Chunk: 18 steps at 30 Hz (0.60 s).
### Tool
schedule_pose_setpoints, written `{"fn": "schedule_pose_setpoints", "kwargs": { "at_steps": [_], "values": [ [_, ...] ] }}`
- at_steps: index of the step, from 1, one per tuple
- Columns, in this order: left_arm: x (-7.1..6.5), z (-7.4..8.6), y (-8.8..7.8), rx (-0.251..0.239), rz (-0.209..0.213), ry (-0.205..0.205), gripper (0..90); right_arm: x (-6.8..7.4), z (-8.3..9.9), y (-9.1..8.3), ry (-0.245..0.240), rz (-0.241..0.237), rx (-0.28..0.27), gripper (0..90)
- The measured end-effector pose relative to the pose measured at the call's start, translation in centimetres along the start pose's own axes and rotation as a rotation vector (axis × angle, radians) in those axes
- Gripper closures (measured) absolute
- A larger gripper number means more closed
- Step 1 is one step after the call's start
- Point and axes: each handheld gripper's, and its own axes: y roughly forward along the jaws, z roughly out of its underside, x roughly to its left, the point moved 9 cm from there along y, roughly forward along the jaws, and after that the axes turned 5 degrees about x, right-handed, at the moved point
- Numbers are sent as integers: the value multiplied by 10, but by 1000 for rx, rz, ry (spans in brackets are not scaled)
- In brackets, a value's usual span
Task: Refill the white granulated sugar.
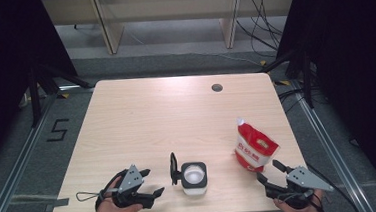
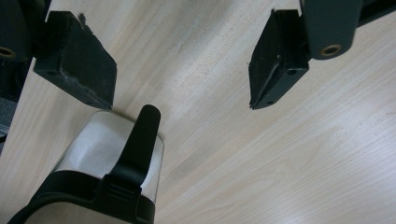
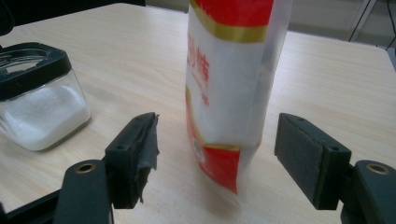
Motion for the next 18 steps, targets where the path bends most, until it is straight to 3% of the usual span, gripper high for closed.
{"fn": "schedule_pose_setpoints", "kwargs": {
  "at_steps": [3,4,6,7,9,10,12,13,15,17,18],
  "values": [
    [2,-1,-1,1,1,13,233,2,4,-3,17,3,16,306],
    [0,-1,-1,-3,4,-23,233,3,5,-3,7,-6,21,305],
    [1,-3,-1,-11,8,-32,233,4,7,-5,26,13,30,303],
    [1,-3,-2,-10,10,-38,233,3,6,-4,0,11,22,302],
    [2,-6,-2,-30,24,-21,233,4,8,-5,7,2,30,301],
    [1,-6,-4,-19,20,-48,233,5,8,-5,12,-7,31,300],
    [-1,-9,-5,-33,26,-61,233,7,10,-6,37,6,48,301],
    [0,-9,-7,-27,18,-47,233,4,8,-5,-14,9,27,305],
    [-2,-10,-8,-29,25,-34,233,7,9,-5,-15,-7,40,307],
    [-3,-13,-8,-42,23,-30,232,4,10,-6,-53,8,40,306],
    [-2,-13,-9,-41,23,-32,232,8,11,-7,14,6,53,306]
  ]
}}
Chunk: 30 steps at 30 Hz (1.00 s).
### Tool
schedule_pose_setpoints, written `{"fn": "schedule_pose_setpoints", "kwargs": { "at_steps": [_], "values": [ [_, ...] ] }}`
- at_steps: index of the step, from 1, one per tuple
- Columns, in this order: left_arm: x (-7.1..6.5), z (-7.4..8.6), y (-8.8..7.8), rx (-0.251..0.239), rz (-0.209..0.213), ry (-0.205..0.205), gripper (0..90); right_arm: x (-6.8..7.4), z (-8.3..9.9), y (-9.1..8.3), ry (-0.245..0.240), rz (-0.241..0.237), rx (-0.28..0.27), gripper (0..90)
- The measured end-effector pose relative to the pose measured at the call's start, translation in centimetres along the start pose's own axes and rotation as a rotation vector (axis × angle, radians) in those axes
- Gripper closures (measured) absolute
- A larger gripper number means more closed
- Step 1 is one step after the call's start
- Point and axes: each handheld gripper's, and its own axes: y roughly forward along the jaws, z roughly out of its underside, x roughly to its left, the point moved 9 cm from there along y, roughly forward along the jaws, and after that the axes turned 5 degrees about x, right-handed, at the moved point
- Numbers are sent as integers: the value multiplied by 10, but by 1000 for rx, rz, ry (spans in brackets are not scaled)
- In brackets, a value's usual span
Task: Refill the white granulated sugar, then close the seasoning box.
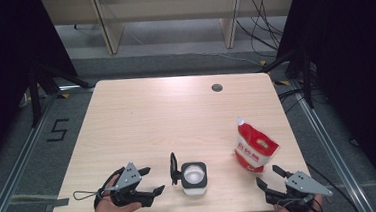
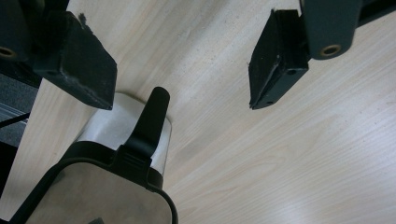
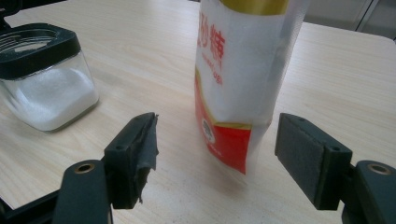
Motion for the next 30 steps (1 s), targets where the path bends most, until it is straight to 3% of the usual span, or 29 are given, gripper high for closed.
{"fn": "schedule_pose_setpoints", "kwargs": {
  "at_steps": [1,4,8,9,10,11,12,14,17,22,23,25,28,30],
  "values": [
    [-1,0,1,-6,8,-20,233,0,0,0,-1,0,-1,305],
    [1,-1,-2,2,0,5,232,0,0,1,-39,-11,-11,306],
    [-2,-5,-4,-13,0,-25,231,-1,0,1,-46,-1,-9,306],
    [-2,-6,-5,-10,-7,-19,232,0,2,1,-32,-17,3,305],
    [-1,-7,-5,-9,-9,-5,232,-3,0,1,-66,1,-10,306],
    [-1,-7,-5,-11,-2,12,231,-2,2,1,-50,-10,2,306],
    [-3,-8,-5,-17,-6,-10,231,-3,2,1,-50,-9,3,306],
    [-3,-7,-6,-5,-5,-4,232,-3,3,0,-33,-8,9,306],
    [-4,-10,-8,-14,-1,-3,233,-6,2,1,-55,13,-2,306],
    [-2,-14,-13,-19,-18,15,234,-2,3,2,-45,-9,9,304],
    [-2,-14,-13,-19,-19,6,235,1,5,0,-21,0,27,303],
    [-3,-15,-14,-23,-11,19,238,3,4,0,-46,-13,23,303],
    [-3,-18,-16,-24,-17,6,272,3,4,-1,-35,-6,18,304],
    [-3,-23,-18,-42,-10,6,388,3,5,-2,-22,4,25,304]
  ]
}}
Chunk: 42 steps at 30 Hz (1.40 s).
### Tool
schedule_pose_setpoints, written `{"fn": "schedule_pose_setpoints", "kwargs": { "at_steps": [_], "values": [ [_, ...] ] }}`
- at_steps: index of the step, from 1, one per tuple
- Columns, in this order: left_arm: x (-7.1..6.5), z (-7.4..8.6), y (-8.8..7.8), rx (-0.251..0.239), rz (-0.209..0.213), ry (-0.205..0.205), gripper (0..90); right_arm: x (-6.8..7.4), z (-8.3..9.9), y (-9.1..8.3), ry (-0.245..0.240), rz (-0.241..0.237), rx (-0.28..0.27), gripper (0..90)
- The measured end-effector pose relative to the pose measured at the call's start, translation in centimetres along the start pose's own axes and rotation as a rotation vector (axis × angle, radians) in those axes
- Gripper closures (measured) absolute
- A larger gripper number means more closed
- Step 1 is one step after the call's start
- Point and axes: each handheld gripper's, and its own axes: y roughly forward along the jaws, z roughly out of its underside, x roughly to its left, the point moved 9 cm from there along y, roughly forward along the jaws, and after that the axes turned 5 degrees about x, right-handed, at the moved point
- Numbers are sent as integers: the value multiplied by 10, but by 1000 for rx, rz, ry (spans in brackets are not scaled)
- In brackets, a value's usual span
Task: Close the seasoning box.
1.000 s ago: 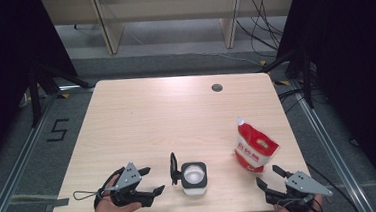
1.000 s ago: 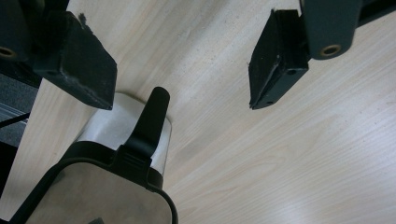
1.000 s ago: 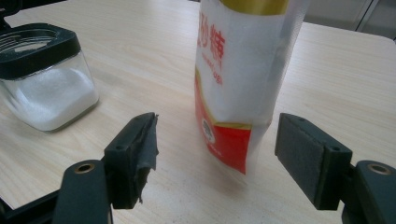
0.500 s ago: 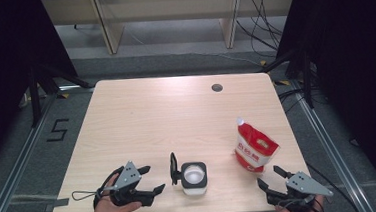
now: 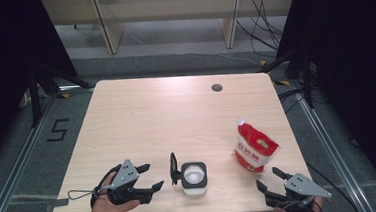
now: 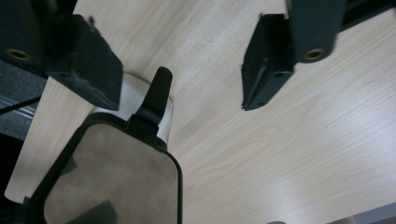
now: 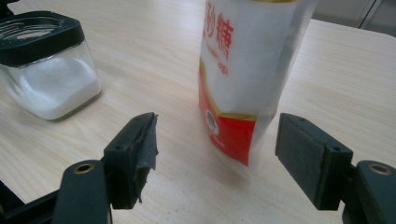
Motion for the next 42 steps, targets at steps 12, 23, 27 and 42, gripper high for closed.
{"fn": "schedule_pose_setpoints", "kwargs": {
  "at_steps": [12,23,27,42],
  "values": [
    [-11,-14,3,1,-11,122,889,1,0,-1,14,-4,-6,304],
    [-16,-29,2,-23,10,135,891,1,-1,1,-17,-6,-12,305],
    [-19,-35,1,-40,23,143,891,0,-2,0,-23,-5,-22,305],
    [-25,-49,7,-35,29,171,891,0,-3,1,-37,-10,-20,305]
  ]
}}
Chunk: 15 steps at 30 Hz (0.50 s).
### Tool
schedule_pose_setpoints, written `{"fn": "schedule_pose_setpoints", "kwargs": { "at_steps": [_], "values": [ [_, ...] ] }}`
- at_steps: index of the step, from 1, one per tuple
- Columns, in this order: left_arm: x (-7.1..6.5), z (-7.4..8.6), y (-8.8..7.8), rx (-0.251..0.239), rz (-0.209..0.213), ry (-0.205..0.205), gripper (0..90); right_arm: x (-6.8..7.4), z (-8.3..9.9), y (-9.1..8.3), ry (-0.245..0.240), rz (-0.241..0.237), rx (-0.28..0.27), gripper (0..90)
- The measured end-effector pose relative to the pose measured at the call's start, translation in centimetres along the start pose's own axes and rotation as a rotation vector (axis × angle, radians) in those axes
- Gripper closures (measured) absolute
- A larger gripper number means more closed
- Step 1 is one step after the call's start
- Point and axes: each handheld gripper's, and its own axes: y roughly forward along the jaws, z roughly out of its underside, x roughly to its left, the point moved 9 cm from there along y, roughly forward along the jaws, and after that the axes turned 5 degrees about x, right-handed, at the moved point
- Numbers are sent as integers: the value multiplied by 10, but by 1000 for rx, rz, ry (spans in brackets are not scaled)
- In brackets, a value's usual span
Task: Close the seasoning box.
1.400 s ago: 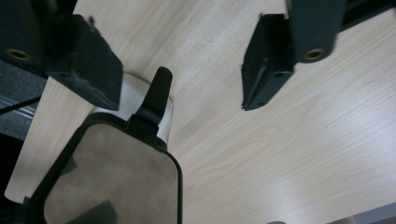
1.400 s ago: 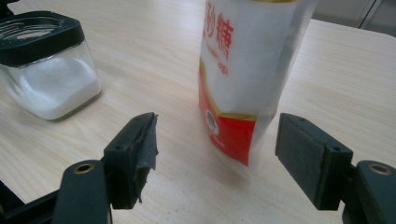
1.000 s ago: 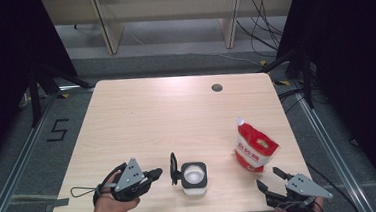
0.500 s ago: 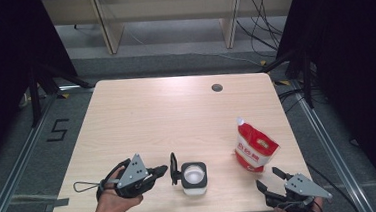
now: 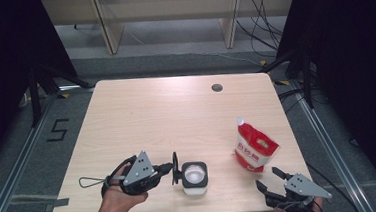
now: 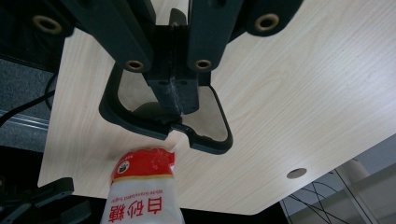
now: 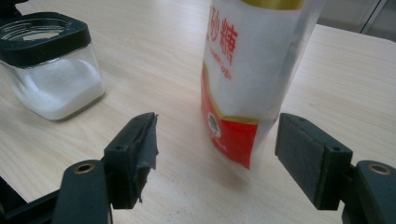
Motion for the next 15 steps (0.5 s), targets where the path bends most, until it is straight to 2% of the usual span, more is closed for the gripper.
{"fn": "schedule_pose_setpoints", "kwargs": {
  "at_steps": [2,4,7,8,9,11,14,15],
  "values": [
    [0,-2,0,-3,0,11,890,0,0,0,-1,3,3,305],
    [-1,-5,0,-3,3,22,890,2,1,-1,30,5,13,305],
    [-5,-7,3,-1,11,25,890,0,0,0,1,0,-1,305],
    [-7,-8,4,0,16,40,890,0,0,0,-2,3,1,305],
    [-9,-9,6,1,21,28,890,0,0,0,-3,3,1,305],
    [-12,-9,9,9,31,54,890,0,0,0,-3,4,1,305],
    [-18,-9,16,25,49,60,889,1,-1,0,-3,-11,1,305],
    [-19,-9,19,22,52,51,889,0,-1,-1,-1,-2,1,305]
  ]
}}
